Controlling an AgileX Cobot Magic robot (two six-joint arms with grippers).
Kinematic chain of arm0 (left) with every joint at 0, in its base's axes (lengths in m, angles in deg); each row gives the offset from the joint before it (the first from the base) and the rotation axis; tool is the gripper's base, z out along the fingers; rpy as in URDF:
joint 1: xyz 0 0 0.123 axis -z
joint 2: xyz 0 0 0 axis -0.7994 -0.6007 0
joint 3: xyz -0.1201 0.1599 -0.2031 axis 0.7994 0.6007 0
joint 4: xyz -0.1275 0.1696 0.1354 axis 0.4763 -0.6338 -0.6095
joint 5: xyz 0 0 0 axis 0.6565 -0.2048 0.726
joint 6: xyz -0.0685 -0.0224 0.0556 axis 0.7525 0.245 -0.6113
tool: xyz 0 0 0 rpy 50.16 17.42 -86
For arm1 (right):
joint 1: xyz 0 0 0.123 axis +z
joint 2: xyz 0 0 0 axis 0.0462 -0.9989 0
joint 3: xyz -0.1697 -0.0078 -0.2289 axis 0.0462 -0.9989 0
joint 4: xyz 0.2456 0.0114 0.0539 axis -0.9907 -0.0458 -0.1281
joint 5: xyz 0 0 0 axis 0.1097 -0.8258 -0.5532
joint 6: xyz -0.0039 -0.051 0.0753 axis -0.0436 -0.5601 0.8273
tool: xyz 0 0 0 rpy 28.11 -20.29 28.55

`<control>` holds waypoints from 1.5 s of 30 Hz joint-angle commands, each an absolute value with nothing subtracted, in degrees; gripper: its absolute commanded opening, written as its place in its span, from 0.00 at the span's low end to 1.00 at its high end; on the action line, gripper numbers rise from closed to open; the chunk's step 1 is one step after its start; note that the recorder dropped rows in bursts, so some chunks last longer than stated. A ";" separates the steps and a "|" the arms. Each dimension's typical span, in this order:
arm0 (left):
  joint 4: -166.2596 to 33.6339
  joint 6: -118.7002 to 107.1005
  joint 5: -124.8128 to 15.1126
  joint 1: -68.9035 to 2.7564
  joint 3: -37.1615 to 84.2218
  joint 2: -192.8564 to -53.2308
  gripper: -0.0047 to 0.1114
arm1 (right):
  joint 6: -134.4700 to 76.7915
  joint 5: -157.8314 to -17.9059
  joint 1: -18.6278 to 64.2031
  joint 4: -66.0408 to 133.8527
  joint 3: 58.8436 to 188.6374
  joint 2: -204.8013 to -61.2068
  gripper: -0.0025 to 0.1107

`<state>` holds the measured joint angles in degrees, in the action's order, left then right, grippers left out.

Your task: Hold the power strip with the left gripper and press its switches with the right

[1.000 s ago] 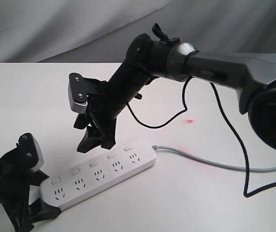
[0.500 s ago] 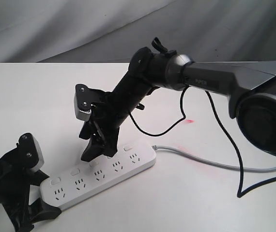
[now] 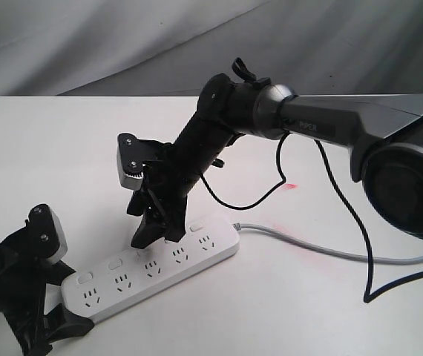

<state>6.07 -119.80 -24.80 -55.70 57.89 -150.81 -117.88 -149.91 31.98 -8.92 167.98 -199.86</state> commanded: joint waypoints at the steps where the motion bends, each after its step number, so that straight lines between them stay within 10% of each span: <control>1: 5.00 -118.73 -26.16 -55.47 58.51 -151.99 0.60 | -118.05 -151.11 32.17 -9.27 167.84 -199.57 0.55; 45: 5.02 -118.73 -25.79 -55.47 58.51 -151.99 0.60 | -119.27 -146.92 31.89 -9.73 163.36 -197.38 0.55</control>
<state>6.07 -119.87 -24.80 -55.70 57.89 -150.81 -118.29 -148.50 32.20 -11.86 163.84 -199.19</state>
